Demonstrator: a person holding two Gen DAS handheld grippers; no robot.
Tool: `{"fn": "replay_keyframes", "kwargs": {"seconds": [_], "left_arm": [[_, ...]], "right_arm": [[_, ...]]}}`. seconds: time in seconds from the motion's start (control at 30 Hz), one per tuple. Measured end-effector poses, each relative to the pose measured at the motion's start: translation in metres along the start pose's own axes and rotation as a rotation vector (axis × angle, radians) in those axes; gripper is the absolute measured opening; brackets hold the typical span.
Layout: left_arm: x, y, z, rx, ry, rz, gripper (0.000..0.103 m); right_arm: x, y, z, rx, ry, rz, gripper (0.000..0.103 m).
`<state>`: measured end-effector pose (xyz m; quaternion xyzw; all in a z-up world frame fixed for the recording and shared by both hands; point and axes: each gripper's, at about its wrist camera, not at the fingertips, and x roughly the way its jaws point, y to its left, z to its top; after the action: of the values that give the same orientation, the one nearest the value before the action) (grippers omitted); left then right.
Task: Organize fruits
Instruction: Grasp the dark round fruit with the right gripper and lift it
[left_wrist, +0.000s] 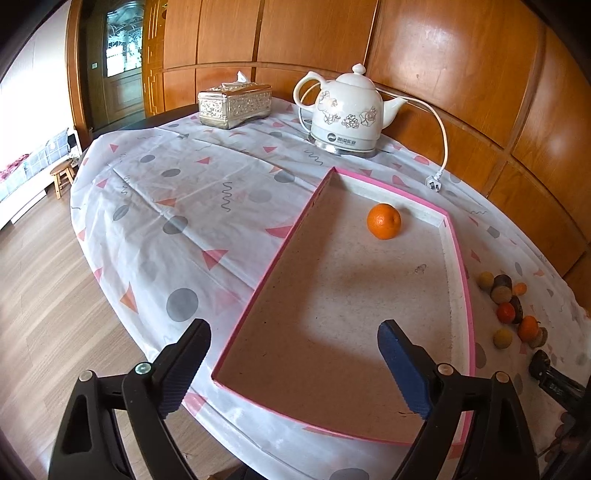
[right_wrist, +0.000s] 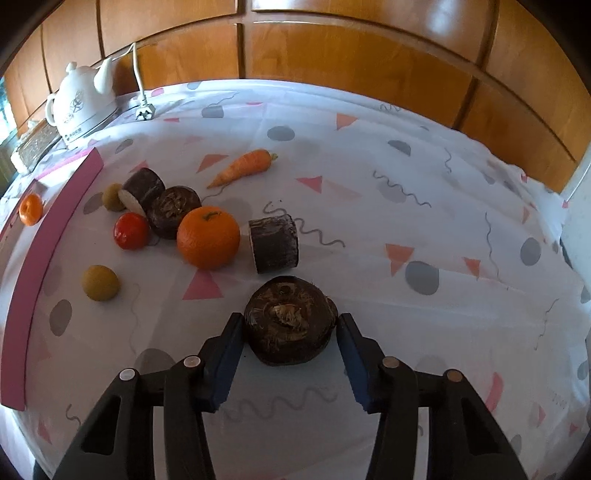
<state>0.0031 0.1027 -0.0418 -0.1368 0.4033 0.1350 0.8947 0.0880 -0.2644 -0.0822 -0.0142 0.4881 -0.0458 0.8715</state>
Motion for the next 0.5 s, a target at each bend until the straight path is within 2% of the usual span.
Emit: {"fn": "replay_keyframes", "kwargs": {"seconds": [0.3, 0.5], "left_arm": [[0.003, 0.002, -0.001, -0.005, 0.009, -0.002, 0.093], [0.002, 0.004, -0.001, -0.012, 0.011, -0.004, 0.094]], "right_arm": [[-0.018, -0.001, -0.012, -0.025, -0.020, 0.063, 0.051], [-0.045, 0.011, -0.012, -0.034, -0.048, 0.162, 0.051]]}}
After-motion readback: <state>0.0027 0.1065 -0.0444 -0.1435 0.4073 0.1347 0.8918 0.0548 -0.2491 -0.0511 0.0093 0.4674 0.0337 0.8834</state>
